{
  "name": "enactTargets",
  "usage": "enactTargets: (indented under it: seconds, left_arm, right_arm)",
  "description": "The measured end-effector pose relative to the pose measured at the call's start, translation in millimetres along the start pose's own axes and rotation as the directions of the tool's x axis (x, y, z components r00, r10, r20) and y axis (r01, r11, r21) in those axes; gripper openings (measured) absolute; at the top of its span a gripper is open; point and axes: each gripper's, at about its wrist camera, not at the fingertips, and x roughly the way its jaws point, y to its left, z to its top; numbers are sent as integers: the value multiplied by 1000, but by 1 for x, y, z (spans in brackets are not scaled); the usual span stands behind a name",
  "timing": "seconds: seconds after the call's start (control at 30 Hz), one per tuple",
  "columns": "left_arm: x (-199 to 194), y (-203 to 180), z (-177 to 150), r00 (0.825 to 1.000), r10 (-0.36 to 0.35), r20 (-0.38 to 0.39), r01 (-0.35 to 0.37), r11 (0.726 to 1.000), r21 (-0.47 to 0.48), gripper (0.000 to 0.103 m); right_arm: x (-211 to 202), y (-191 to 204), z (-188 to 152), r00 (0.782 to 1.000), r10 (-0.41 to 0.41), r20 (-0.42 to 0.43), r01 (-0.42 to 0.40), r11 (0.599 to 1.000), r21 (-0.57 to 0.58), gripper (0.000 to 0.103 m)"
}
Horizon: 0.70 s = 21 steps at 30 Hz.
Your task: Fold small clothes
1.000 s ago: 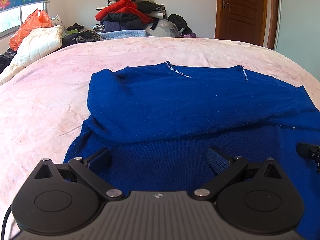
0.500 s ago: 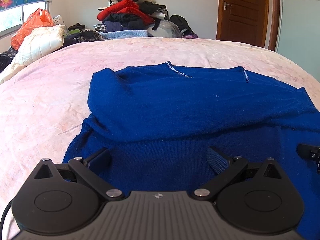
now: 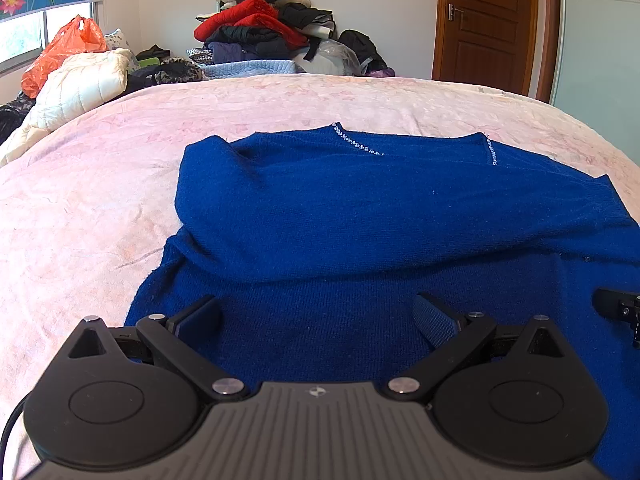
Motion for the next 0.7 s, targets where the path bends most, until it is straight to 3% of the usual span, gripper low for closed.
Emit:
enactTargets:
  seconds: [0.33, 0.7]
  left_arm:
    - [-1, 1, 1, 1000, -12, -5, 12, 1000, 0, 103]
    - [-29, 12, 9, 993, -79, -87, 77, 997, -29, 103]
  right_arm:
    - [0, 0, 0, 1000, 0, 0, 0, 1000, -1, 103]
    - [-6, 2, 0, 1000, -2, -17, 2, 1000, -4, 103]
